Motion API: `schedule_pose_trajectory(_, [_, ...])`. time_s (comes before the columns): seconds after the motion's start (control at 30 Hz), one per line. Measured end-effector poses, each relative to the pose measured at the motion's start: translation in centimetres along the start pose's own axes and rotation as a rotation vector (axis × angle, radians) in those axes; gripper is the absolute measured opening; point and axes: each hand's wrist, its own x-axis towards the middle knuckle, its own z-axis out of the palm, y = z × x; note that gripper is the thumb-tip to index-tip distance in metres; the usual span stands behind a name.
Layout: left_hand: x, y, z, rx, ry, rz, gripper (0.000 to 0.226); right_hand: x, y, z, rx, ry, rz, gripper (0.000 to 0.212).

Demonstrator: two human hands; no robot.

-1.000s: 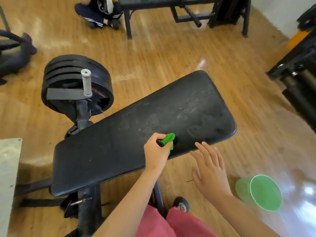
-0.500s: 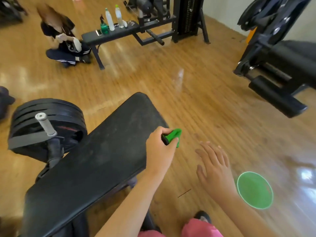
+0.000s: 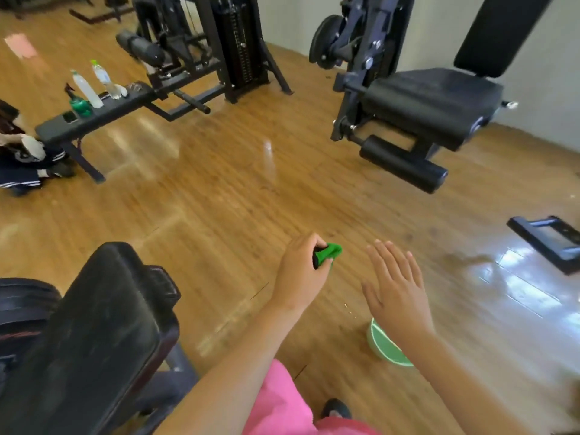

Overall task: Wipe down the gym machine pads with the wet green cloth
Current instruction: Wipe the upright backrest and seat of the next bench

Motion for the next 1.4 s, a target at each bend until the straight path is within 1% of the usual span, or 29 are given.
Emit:
schedule_pose_trajectory(0.17, [3.8, 2.0, 3.9, 0.029, -0.082, 0.127, 0.014, 1.4, 3.6, 0.8, 0.001, 0.059, 0.079, 0.052])
schedule_pose_trajectory(0.27, [7.0, 2.4, 6.1, 0.037, -0.157, 0.197, 0.014, 3.7, 5.8, 1.4, -0.005, 0.083, 0.156, 0.052])
schedule_pose_trajectory(0.33, [8.2, 2.3, 7.0, 0.045, -0.181, 0.228, 0.015, 4.7, 6.5, 1.6, -0.018, 0.096, 0.176, 0.052])
schedule_pose_trajectory(0.4, [10.6, 2.1, 8.4, 0.031, -0.211, 0.255, 0.016, 6.6, 7.8, 2.1, -0.012, 0.117, 0.241, 0.052])
schedule_pose_trajectory(0.53, [17.5, 1.5, 10.4, 0.011, -0.250, 0.295, 0.017, 12.0, 10.1, 3.4, -0.010, 0.159, 0.388, 0.054])
schedule_pose_trajectory(0.67, [24.6, 0.8, 10.7, 0.032, -0.261, 0.313, 0.017, 17.6, 11.6, 4.4, 0.021, 0.224, 0.557, 0.055])
schedule_pose_trajectory(0.77, [29.6, 0.0, 10.4, 0.042, -0.320, 0.333, 0.017, 21.5, 12.3, 5.0, 0.046, 0.295, 0.619, 0.054])
schedule_pose_trajectory(0.87, [33.3, 0.0, 11.1, 0.047, -0.348, 0.333, 0.017, 24.1, 13.3, 5.5, 0.067, 0.309, 0.672, 0.054])
schedule_pose_trajectory(0.97, [36.1, 1.5, 12.8, 0.005, -0.397, 0.335, 0.017, 25.4, 15.1, 5.5, 0.056, 0.333, 0.717, 0.054])
schedule_pose_trajectory(1.17, [42.0, 5.7, 19.1, -0.017, -0.499, 0.444, 0.018, 28.3, 21.9, 4.6, 0.014, 0.400, 0.820, 0.054])
schedule_pose_trajectory(1.4, [49.3, 12.3, 28.3, -0.035, -0.492, 0.543, 0.018, 32.8, 33.7, 2.1, -0.036, 0.385, 0.845, 0.052])
